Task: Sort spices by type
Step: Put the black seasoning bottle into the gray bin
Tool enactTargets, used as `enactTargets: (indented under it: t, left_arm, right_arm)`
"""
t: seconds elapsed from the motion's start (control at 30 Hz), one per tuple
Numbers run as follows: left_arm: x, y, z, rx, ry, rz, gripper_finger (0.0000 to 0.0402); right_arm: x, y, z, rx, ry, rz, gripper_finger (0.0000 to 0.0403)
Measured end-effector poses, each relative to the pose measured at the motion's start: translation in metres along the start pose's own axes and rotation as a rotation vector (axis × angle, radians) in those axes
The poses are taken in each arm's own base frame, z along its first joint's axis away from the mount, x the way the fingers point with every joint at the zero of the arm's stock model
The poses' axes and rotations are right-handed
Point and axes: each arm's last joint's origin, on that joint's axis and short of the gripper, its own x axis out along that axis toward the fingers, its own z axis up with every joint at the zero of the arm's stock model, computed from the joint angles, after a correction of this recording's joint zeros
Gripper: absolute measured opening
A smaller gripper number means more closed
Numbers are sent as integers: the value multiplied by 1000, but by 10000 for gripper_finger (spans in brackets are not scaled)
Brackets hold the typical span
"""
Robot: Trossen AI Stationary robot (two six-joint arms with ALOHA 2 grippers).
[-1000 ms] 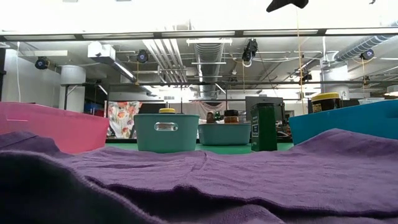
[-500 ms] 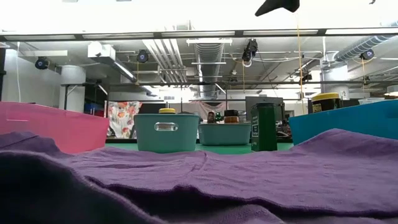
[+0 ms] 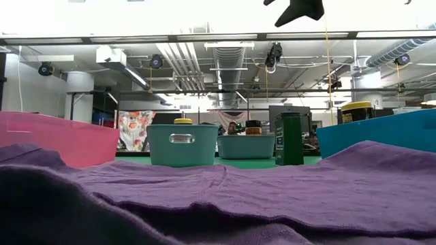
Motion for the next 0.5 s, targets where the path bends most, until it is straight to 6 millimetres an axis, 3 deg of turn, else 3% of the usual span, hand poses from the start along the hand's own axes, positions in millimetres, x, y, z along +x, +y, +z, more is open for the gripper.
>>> enactTargets:
  t: [0.23,0.37,0.5]
  left_arm:
    - [0,-4,2,-4,-14,-38,344]
    - [-1,-12,5,9,-50,-126,357]
    - [6,-12,5,-7,-44,-74,357]
  right_arm:
    - [1,0,0,4,2,0,301]
    - [1,0,0,4,2,0,294]
    - [1,0,0,4,3,0,290]
